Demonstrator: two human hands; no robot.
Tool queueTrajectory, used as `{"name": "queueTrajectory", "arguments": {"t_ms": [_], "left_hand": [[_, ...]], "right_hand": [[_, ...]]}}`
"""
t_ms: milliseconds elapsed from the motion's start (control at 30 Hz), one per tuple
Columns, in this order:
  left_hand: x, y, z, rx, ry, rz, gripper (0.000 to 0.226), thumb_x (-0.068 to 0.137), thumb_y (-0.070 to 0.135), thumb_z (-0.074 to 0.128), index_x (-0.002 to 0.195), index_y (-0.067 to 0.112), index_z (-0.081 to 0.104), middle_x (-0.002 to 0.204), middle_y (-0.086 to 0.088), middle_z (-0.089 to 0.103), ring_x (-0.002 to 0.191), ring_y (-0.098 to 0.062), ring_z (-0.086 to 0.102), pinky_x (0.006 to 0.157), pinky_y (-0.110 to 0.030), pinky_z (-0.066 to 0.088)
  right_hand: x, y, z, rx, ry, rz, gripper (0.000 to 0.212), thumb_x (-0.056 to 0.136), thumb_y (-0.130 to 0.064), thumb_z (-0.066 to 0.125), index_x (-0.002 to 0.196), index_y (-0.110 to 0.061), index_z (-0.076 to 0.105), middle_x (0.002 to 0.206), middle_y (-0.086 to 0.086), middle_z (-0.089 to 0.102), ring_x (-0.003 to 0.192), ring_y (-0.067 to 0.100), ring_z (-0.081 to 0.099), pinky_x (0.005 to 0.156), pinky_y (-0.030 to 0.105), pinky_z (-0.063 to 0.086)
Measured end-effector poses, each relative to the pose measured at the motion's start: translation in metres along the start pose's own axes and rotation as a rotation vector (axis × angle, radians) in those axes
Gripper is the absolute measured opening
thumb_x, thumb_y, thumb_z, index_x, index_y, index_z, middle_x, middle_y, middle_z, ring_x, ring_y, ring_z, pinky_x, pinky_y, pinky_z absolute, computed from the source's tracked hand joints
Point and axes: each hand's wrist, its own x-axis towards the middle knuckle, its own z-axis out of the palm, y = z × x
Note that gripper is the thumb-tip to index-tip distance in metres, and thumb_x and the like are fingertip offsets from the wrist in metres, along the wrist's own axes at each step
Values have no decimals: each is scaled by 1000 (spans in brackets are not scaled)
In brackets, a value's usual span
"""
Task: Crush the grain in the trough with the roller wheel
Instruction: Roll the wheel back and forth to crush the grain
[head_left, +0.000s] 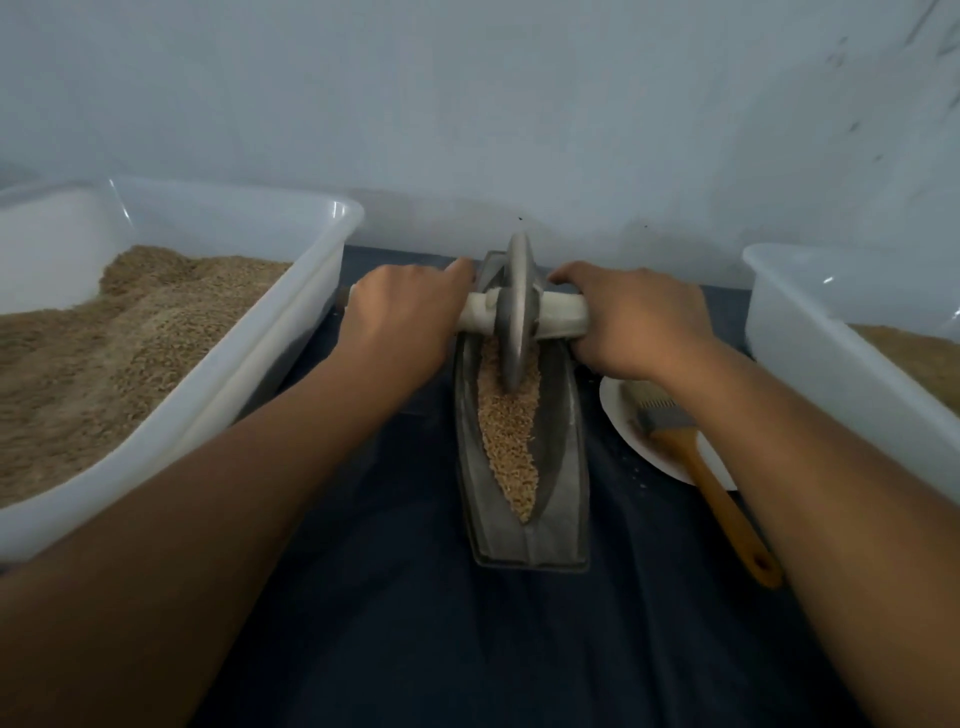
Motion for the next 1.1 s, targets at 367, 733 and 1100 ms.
{"name": "queueTrajectory", "arguments": {"t_ms": [367,733,1100], "left_hand": [[-59,1,-24,-134,80,33,38,84,24,67,119,26,51,102,4,66,95,-20,60,66,-30,38],[-81,5,-49,-101,106,59,37,86,18,66,118,29,51,104,8,63,96,-16,58,67,-27,30],[-54,-3,-18,-216,41,24,44,82,29,72,120,30,49,99,7,66,89,-17,61,63,-29,39]], "right_hand": [[-68,-21,-11,-51,156,3,34,87,-39,63,120,-43,55,91,-9,67,79,26,63,60,34,44],[-112,-30,-29,33,170,20,34,89,-31,59,122,-40,60,101,-8,69,91,26,65,67,38,50],[-67,-27,-15,-97,173,4,27,84,-33,65,110,-37,60,88,-10,65,79,21,63,55,30,28]]}}
